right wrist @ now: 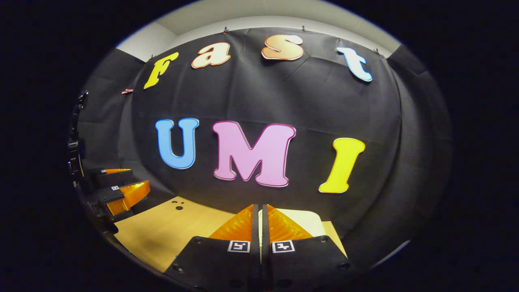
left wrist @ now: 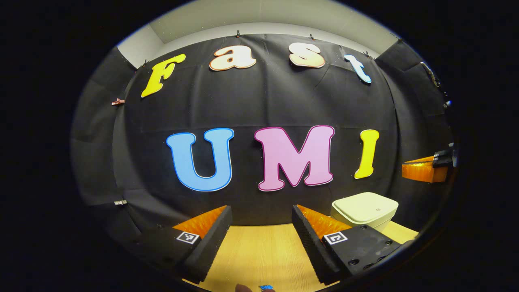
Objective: Press the lid of the desktop garbage bin to open it, pick up the crumpled paper on the desktop and throw it into the bin, then pick up the pop can on the desktop and drop it into the bin, and finally close the garbage bin lid.
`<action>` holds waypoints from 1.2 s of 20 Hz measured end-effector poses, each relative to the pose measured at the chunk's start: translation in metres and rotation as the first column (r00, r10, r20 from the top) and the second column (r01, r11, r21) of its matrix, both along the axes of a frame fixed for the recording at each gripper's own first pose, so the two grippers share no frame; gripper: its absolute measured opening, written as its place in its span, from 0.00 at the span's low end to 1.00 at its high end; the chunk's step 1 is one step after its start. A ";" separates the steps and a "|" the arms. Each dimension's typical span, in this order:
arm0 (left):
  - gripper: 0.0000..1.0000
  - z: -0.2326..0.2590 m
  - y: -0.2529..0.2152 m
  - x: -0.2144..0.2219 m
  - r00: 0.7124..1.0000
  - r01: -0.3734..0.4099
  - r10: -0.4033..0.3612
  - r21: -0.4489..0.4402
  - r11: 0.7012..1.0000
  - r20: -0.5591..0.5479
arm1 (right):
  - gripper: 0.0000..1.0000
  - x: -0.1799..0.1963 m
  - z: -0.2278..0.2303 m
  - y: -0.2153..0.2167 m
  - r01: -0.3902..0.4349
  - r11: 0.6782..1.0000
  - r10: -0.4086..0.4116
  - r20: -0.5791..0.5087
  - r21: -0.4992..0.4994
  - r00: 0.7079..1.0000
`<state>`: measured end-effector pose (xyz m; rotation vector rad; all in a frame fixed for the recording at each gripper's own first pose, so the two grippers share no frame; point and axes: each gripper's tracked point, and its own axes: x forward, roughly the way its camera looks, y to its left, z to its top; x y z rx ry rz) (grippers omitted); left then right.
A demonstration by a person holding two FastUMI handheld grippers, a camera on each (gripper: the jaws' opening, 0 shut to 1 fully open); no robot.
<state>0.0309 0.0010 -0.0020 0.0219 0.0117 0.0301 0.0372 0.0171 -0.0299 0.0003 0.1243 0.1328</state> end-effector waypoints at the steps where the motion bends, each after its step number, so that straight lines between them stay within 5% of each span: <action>1: 0.95 -0.001 0.000 0.001 1.000 -0.001 0.001 0.003 1.000 -0.002 | 0.05 0.000 -0.008 -0.001 0.003 1.000 -0.003 -0.032 -0.008 0.999; 8: 0.94 -0.007 -0.001 0.000 1.000 0.003 -0.003 0.000 1.000 -0.019 | 0.05 0.019 -0.024 -0.019 -0.008 0.998 -0.001 -0.155 -0.060 0.988; 13: 0.94 -0.009 0.005 0.001 1.000 -0.007 0.007 -0.004 1.000 -0.023 | 0.05 0.050 -0.055 -0.043 0.031 0.999 -0.023 -0.306 0.021 0.952; 24: 0.94 -0.015 0.015 -0.003 0.999 -0.027 0.027 -0.010 1.000 -0.037 | 0.08 0.087 -0.118 -0.059 0.045 0.998 -0.055 -0.441 -0.034 0.896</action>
